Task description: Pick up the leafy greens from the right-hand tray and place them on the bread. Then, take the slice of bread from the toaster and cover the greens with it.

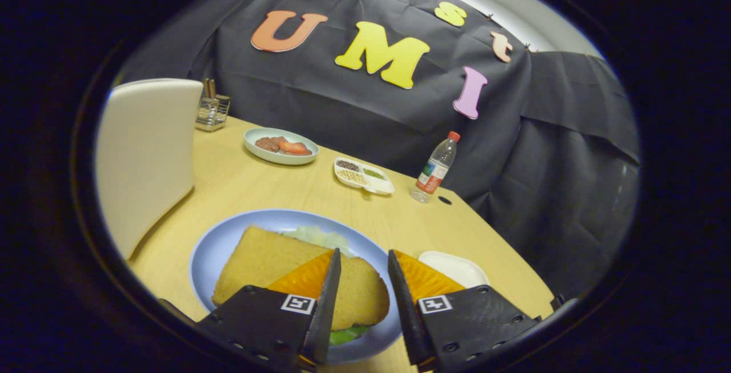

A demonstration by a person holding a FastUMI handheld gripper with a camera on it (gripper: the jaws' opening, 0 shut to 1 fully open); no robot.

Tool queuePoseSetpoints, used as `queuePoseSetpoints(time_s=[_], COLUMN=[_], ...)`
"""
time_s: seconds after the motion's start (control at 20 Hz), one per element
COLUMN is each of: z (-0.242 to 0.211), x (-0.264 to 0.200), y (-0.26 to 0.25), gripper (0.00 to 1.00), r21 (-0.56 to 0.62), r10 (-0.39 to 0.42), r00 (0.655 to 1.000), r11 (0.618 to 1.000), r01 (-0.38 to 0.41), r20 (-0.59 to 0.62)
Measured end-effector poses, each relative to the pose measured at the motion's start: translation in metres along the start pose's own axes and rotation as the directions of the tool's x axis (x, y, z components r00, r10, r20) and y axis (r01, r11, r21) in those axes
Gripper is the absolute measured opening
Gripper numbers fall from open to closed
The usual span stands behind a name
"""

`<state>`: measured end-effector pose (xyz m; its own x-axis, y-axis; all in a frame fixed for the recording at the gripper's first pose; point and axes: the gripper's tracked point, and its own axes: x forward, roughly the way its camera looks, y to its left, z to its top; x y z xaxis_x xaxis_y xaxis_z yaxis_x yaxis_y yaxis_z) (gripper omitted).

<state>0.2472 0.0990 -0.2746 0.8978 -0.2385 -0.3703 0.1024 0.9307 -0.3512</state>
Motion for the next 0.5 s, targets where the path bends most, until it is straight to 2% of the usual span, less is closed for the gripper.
queuePoseSetpoints(time_s=[0.1,0.25,0.35,0.5], z=[0.008,0.018,0.031,0.05], x=[-0.006,-0.019,-0.031,-0.056], y=[-0.005,0.006,-0.002,-0.016], gripper=[0.61,0.78,0.91,0.95], r21=[0.025,0.145,0.186,0.219], r10=[-0.002,0.111,0.122,0.119], r00=[1.0,0.994,0.992,0.988], r11=[1.0,0.983,0.974,0.966], r01=[0.001,-0.112,-0.128,-0.138], r20=[0.018,0.014,0.045,0.1])
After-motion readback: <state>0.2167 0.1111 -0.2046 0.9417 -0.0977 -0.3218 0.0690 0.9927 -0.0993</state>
